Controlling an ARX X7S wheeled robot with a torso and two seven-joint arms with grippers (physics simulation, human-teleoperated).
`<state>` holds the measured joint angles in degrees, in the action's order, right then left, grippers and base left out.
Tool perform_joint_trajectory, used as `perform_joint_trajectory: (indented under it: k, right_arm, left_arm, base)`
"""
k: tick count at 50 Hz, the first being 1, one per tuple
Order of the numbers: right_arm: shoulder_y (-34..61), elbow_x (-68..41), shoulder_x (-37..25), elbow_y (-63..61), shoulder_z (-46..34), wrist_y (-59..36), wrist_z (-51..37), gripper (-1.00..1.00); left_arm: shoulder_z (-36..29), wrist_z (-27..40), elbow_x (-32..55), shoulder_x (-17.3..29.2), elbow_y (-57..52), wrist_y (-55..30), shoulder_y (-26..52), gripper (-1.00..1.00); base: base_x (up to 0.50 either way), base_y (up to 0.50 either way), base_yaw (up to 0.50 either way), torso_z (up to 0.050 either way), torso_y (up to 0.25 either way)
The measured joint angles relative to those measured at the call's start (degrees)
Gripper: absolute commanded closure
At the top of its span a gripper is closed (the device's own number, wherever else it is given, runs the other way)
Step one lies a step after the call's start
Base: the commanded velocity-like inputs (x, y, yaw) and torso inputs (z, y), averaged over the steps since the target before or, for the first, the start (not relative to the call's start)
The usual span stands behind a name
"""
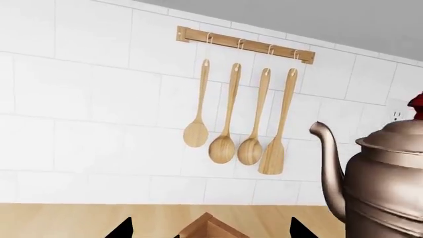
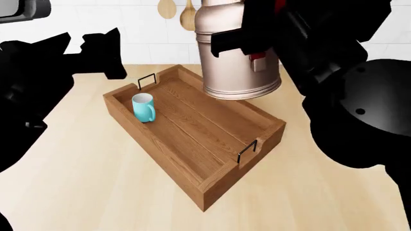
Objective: Pick the kettle from the counter and place it on the tray. Then pick the mug from the cabinet and place it on the tray. Then close the cabinet doors.
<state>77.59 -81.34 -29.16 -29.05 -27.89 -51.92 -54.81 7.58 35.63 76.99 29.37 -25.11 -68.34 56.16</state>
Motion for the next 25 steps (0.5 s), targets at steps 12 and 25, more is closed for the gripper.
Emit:
perform_joint_trajectory:
  k: [12, 25]
  right_arm:
    - [-3.4, 3.2, 5.4, 0.1, -2.4, 3.8, 2.2, 1.00]
    - [-7.3, 5.3, 7.6, -0.1, -3.4, 7.0, 3.9, 1.00]
  left_arm:
    - [0.5, -0.5, -0.1, 0.8, 0.3, 0.7, -0.8, -1.00]
    - [0.6, -0.9, -0.3, 1.3, 0.5, 1.5, -1.5, -1.00]
  base:
    - [0.00, 0.00, 0.00, 0.000, 0.001]
    - [0.00, 0.00, 0.00, 0.000, 0.001]
